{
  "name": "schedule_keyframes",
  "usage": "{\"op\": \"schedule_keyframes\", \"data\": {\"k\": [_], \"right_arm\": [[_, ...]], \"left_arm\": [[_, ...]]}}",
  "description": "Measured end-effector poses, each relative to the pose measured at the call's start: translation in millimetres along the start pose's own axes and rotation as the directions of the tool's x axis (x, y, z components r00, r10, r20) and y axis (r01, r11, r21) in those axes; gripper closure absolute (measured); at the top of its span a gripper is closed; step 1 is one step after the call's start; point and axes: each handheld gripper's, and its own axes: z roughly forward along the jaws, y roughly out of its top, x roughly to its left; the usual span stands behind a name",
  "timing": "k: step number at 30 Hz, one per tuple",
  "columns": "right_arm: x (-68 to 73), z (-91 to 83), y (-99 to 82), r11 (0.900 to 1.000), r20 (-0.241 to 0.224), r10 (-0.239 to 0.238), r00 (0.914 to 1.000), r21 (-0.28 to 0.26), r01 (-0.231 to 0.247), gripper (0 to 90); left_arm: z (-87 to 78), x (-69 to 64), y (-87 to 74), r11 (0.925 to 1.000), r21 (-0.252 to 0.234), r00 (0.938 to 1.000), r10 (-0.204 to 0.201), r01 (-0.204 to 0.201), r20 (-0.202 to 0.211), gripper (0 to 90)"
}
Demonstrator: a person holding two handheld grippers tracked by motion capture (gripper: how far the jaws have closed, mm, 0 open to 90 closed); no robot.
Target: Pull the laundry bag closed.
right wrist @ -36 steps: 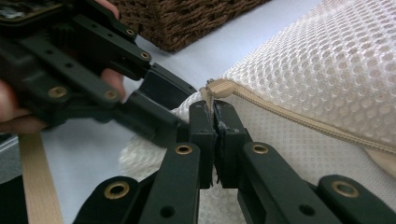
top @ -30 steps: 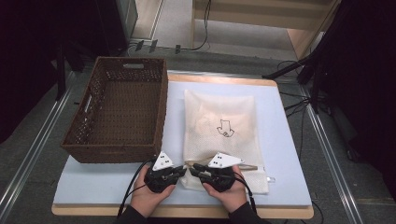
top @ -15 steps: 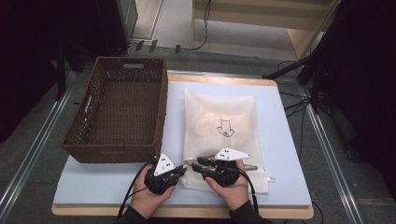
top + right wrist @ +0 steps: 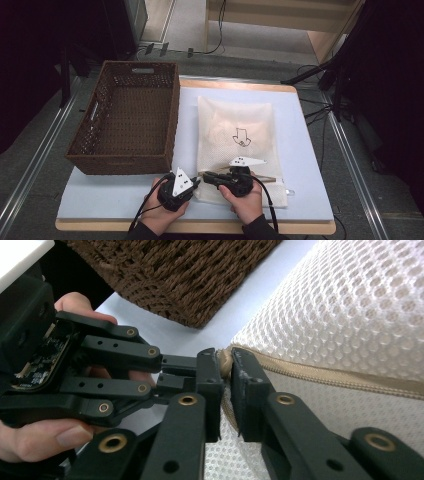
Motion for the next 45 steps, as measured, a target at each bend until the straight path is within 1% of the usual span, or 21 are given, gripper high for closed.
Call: {"op": "schedule_keyframes", "data": {"k": [3, 4, 5, 6, 7, 11, 12, 13, 14, 16, 17, 19, 20, 23, 26, 29, 31, 33, 34, 36, 45], "right_arm": [[-0.3, -0.6, -0.3, 1.0000, -0.010, -0.006, 0.9999, 0.000, 0.006, 87.9], [0.0, -1.7, -0.4, 0.9997, -0.009, -0.024, 0.9997, -0.003, 0.024, 88.0], [0.4, -2.3, -0.5, 0.9996, -0.011, -0.026, 0.9996, -0.008, 0.026, 88.0], [0.2, -2.9, -0.5, 0.9994, -0.017, -0.033, 0.9993, -0.012, 0.033, 88.0], [0.2, -2.9, -0.5, 0.9994, -0.017, -0.033, 0.9993, -0.012, 0.033, 88.0], [0.1, -3.7, -0.8, 0.9987, -0.024, -0.046, 0.9987, -0.023, 0.045, 88.0], [-0.1, -4.1, -0.9, 0.9987, -0.025, -0.044, 0.9987, -0.025, 0.044, 88.0], [-1.1, -5.1, -0.9, 0.9986, -0.027, -0.045, 0.9986, -0.030, 0.044, 88.0], [-1.1, -5.1, -0.9, 0.9986, -0.027, -0.045, 0.9986, -0.030, 0.044, 88.0], [-1.1, -5.9, -1.0, 0.9987, -0.024, -0.041, 0.9989, -0.032, 0.040, 88.0], [-1.0, -6.4, -1.5, 0.9981, -0.015, -0.052, 0.9986, -0.036, 0.051, 88.0], [-0.1, -7.0, -2.1, 0.9970, 0.002, -0.065, 0.9979, -0.042, 0.065, 88.0], [-0.1, -7.0, -2.1, 0.9970, 0.002, -0.065, 0.9979, -0.042, 0.065, 88.0], [2.1, -7.0, -3.4, 0.9946, 0.039, -0.094, 0.9948, -0.041, 0.096, 88.0], [4.6, -6.7, -5.2, 0.9903, 0.071, -0.128, 0.9892, -0.044, 0.132, 88.0], [6.8, -8.2, -5.9, 0.9862, 0.094, -0.151, 0.9841, -0.054, 0.156, 88.0], [10.2, -10.4, -7.1, 0.9810, 0.114, -0.179, 0.9772, -0.054, 0.186, 88.0], [10.2, -10.9, -7.3, 0.9813, 0.115, -0.179, 0.9772, -0.051, 0.185, 88.0], [8.0, -11.3, -7.3, 0.9847, 0.105, -0.159, 0.9816, -0.053, 0.166, 88.0], [6.7, -11.6, -7.3, 0.9862, 0.103, -0.151, 0.9832, -0.053, 0.157, 88.0], [2.8, -13.8, -9.4, 0.9887, 0.099, -0.133, 0.9862, -0.057, 0.139, 88.0]], "left_arm": [[-0.8, 3.9, -0.1, 0.9993, -0.005, 0.9989, -0.036, 0.036, 0.029, 81.6], [-0.5, 5.7, 0.0, 0.9983, -0.006, 0.9973, -0.057, 0.057, 0.046, 73.6], [0.8, 8.6, 0.6, 0.9964, -0.004, 0.9952, -0.084, 0.084, 0.050, 69.7], [0.8, 8.6, 0.6, 0.9964, -0.004, 0.9952, -0.084, 0.084, 0.050, 66.4], [1.9, 9.3, 1.1, 0.9957, -0.004, 0.9949, -0.092, 0.092, 0.040, 66.4], [6.4, 11.2, 5.6, 0.9949, 0.007, 0.9930, -0.101, 0.100, 0.061, 62.0], [7.3, 11.8, 6.7, 0.9942, 0.008, 0.9913, -0.108, 0.108, 0.076, 62.8], [8.2, 12.3, 7.2, 0.9929, 0.001, 0.9884, -0.118, 0.119, 0.096, 69.3], [8.7, 12.6, 7.4, 0.9931, -0.004, 0.9876, -0.116, 0.117, 0.106, 69.3], [9.3, 11.3, 6.8, 0.9956, -0.013, 0.9902, -0.091, 0.093, 0.106, 75.8], [9.2, 10.1, 6.2, 0.9965, -0.025, 0.9923, -0.077, 0.080, 0.096, 82.0], [8.4, 10.2, 5.5, 0.9967, -0.031, 0.9931, -0.072, 0.075, 0.093, 84.7], [8.2, 10.6, 4.9, 0.9963, -0.032, 0.9929, -0.076, 0.079, 0.091, 84.7], [7.4, 12.2, 1.8, 0.9924, -0.043, 0.9888, -0.111, 0.116, 0.100, 85.9], [5.5, 9.8, 0.1, 0.9922, -0.062, 0.9914, -0.102, 0.108, 0.081, 86.3], [3.2, 11.7, -1.2, 0.9869, -0.085, 0.9869, -0.128, 0.137, 0.098, 86.4], [2.4, 12.6, -1.9, 0.9856, -0.095, 0.9854, -0.130, 0.141, 0.110, 86.5], [2.4, 11.5, -2.0, 0.9861, -0.097, 0.9864, -0.124, 0.135, 0.107, 86.5], [2.4, 11.3, -2.1, 0.9859, -0.100, 0.9864, -0.124, 0.135, 0.108, 86.6], [2.2, 11.3, -2.2, 0.9855, -0.100, 0.9859, -0.126, 0.137, 0.111, 86.6], [2.3, 11.0, -2.2, 0.9840, -0.109, 0.9846, -0.128, 0.141, 0.119, 86.8]]}}
